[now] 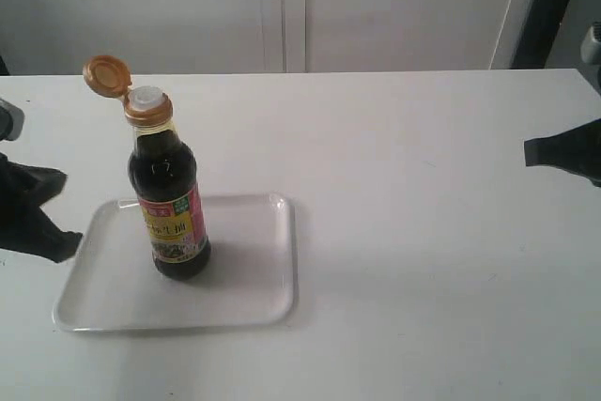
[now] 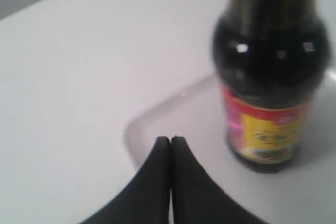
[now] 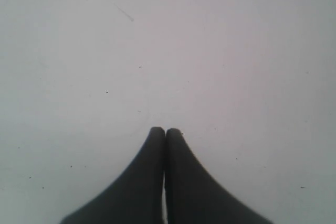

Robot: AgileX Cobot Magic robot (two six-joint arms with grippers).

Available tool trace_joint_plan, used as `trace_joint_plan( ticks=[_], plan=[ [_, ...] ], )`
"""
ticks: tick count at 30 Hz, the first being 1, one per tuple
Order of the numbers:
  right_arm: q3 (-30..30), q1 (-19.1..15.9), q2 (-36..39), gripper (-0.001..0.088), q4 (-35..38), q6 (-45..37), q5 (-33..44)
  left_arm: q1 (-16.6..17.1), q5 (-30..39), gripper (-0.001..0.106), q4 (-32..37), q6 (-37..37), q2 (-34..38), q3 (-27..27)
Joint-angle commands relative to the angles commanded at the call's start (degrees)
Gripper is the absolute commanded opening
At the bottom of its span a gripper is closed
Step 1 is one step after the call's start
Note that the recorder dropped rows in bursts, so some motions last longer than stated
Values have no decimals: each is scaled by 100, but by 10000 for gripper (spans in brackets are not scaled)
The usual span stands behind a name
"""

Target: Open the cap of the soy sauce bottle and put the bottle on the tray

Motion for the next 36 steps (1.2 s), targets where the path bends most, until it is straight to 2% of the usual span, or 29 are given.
trace_joint_plan(
  ticks=[4, 6, 8, 9, 10, 11, 12, 13, 14, 15, 16, 17, 18, 19, 22, 26, 30, 36],
  plan=[
    [0, 0, 0, 0, 0, 0, -26, 0, 1535, 0, 0, 1282, 0, 0],
    [0, 0, 0, 0, 0, 0, -30, 0, 2080, 0, 0, 1366, 0, 0],
    [0, 0, 0, 0, 0, 0, -47, 0, 2516, 0, -546, 1366, 0, 0],
    [0, 0, 0, 0, 0, 0, -47, 0, 2751, 0, -1689, 1564, 0, 0],
    [0, 0, 0, 0, 0, 0, -47, 0, 2799, 0, -2304, 1807, 0, 0],
    [0, 0, 0, 0, 0, 0, -52, 0, 2742, 0, -3961, 2686, 0, 0],
    [0, 0, 0, 0, 0, 0, -65, 0, 2640, 0, -4622, 3087, 0, 0],
    [0, 0, 0, 0, 0, 0, -97, 0, 2336, 0, -6205, 4090, 0, 0],
    [-10, 0, 0, 0, 0, -41, -129, 0, 2205, 0, -6970, 4615, 0, 0],
    [-23, 0, 0, 0, 0, -226, -138, 0, 2118, 0, -8430, 5874, 0, -88],
    [-23, 0, 0, 0, 0, -287, -145, 0, 2148, 0, -8931, 6332, 0, -153],
    [-23, 0, 0, 0, 0, -300, -236, 0, 2298, 0, -9839, 7197, 0, -399],
    [-34, 0, 0, 0, -70, -300, -286, 0, 2439, 0, -10217, 7408, 0, -702],
    [-43, -10, 31, 0, -212, -284, -272, 0, 2493, 0, -10271, 7408, 0, -880],
    [-310, -10, 297, 0, -446, -275, 743, 102, 2810, 0, -10132, 7408, 0, -1521],
    [-336, -85, 336, 0, -803, 36, 1404, 497, 3084, 0, -9995, 7408, 0, -1625],
    [-336, -263, 81, 0, -932, 296, 1492, 831, 3172, 0, -9995, 7435, -10, -1625],
    [-98, -296, -719, 0, -932, 325, 1054, 911, 2844, 0, -9995, 7435, -192, -1625]
  ],
)
